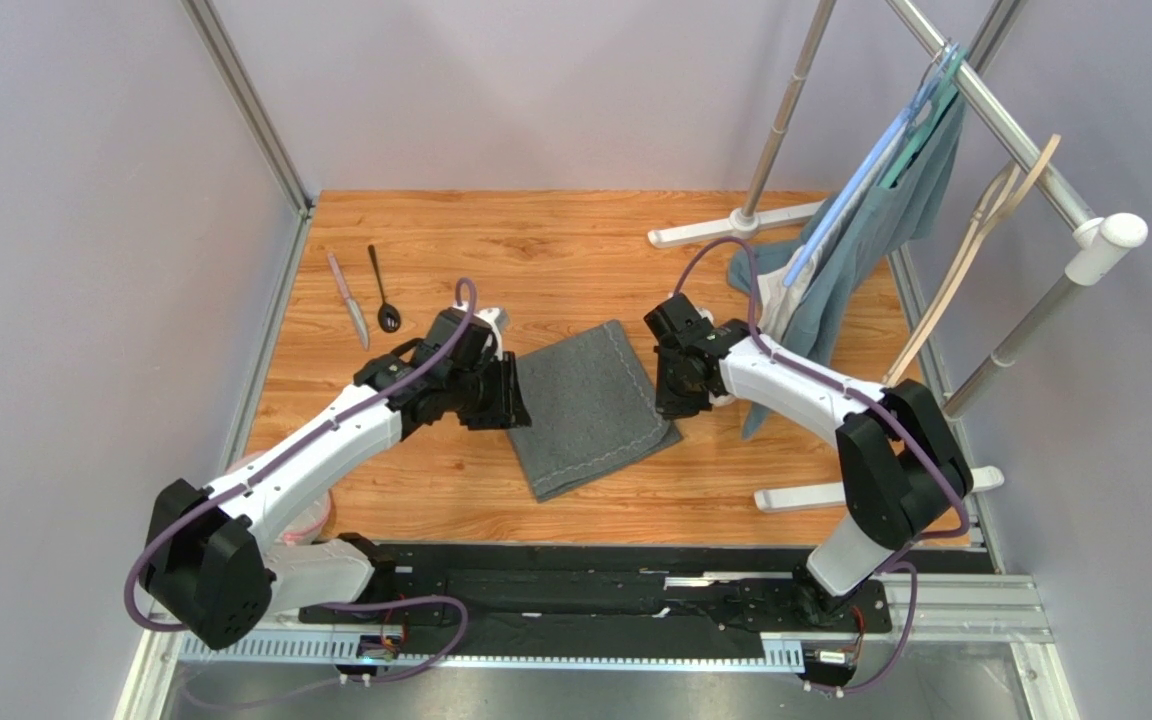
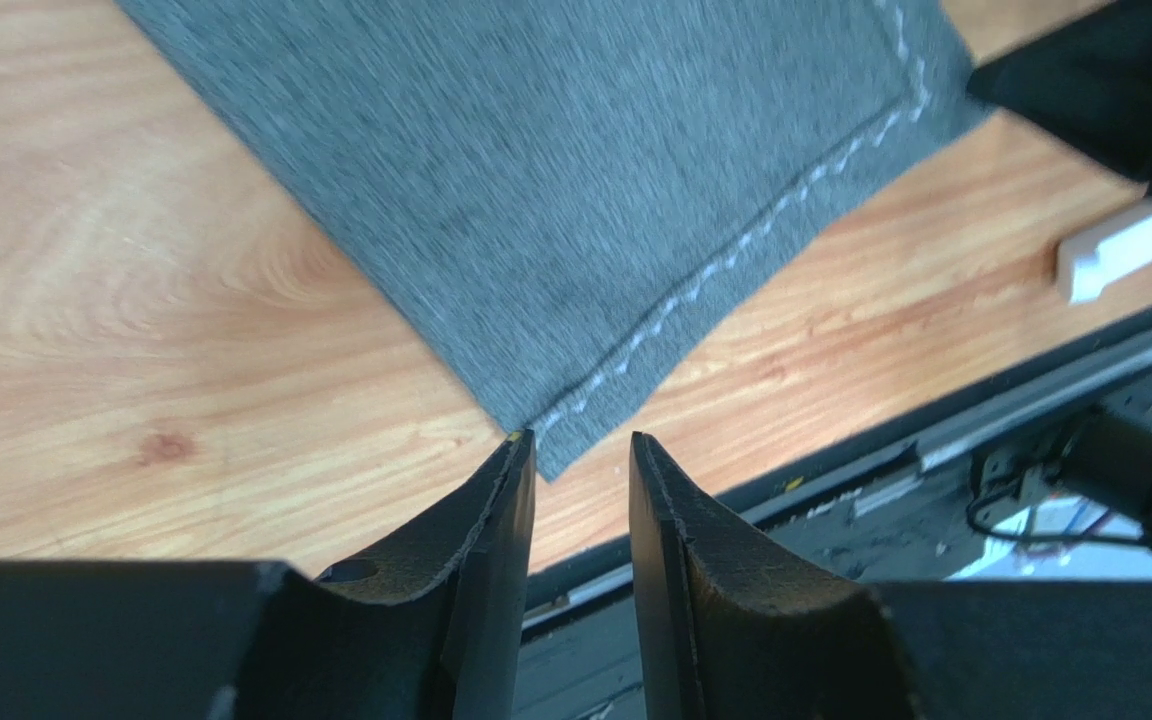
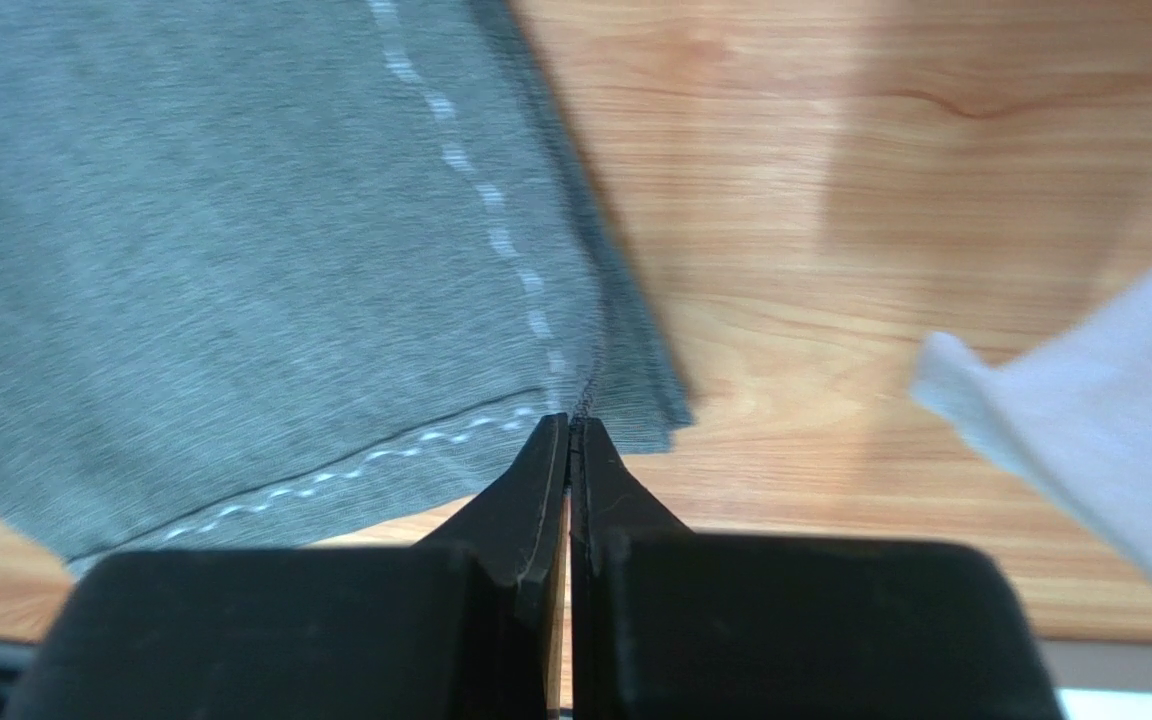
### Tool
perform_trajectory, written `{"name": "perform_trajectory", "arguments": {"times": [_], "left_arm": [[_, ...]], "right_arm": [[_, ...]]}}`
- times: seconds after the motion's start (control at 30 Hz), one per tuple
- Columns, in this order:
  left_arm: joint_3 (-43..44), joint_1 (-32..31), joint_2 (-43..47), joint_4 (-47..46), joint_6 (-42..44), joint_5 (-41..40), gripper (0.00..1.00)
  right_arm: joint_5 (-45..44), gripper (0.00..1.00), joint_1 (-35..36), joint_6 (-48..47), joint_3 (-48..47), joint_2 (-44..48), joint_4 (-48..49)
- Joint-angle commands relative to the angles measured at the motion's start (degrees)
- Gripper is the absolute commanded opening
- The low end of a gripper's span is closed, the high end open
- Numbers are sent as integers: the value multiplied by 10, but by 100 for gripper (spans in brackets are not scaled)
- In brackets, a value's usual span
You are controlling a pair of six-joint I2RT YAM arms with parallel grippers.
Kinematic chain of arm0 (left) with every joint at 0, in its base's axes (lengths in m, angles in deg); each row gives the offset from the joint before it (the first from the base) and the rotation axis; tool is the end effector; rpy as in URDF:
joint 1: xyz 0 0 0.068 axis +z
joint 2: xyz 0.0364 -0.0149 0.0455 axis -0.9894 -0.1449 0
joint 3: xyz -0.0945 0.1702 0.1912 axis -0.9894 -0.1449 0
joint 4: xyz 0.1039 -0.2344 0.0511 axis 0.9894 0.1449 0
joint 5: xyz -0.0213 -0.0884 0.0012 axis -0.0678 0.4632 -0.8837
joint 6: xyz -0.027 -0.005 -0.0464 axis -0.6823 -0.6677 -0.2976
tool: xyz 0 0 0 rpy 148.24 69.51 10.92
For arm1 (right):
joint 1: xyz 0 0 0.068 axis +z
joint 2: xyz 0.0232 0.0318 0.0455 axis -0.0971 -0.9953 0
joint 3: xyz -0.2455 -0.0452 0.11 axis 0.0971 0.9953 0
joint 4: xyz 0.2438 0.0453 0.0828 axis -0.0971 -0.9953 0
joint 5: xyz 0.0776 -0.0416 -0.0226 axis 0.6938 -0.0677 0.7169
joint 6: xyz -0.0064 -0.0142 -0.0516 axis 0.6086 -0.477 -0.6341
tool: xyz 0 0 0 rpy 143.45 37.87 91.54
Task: Fold the napkin into a case and place the utensils inside
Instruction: Fold the top corner of the square-folded napkin at the center of the board.
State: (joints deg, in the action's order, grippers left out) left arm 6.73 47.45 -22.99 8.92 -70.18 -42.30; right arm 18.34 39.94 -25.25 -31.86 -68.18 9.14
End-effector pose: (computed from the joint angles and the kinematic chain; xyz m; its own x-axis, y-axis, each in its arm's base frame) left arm 0.1990 -0.1415 0.2532 -0.9054 -0.1014 -0.4123 0.1063 0.8860 -0.4514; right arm 0.2571 0.1712 0.1991 -0.9464 0.0298 -0.3217 -0.0008 0.9955 0.0945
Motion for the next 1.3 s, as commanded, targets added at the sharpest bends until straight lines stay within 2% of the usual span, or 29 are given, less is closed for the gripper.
{"name": "perform_trajectory", "arguments": {"times": [0.0,0.1,0.17,0.23,0.37,0.47,0.6,0.93,1.17,1.27], "left_arm": [[18,74,18,-15,-11,43,39],[12,144,15,-36,-19,100,38],[17,173,14,-39,-12,115,38],[32,179,10,-24,-5,108,37],[34,183,18,-12,1,104,37],[22,184,24,-12,1,100,37],[7,184,25,-17,3,98,37],[1,184,8,-32,3,123,36],[-32,183,6,-57,-4,165,37],[-72,170,11,-99,-20,187,37]], "right_arm": [[105,0,20,-6,-43,-10,66],[167,0,41,4,-97,-80,122],[183,0,61,5,-182,-126,128],[206,0,77,2,-272,-195,124],[267,0,87,19,-392,-288,120],[275,0,88,31,-433,-322,130],[306,0,89,49,-445,-349,148],[302,0,90,61,-463,-388,168],[239,0,83,50,-448,-370,130],[196,0,76,54,-400,-332,124]]}}
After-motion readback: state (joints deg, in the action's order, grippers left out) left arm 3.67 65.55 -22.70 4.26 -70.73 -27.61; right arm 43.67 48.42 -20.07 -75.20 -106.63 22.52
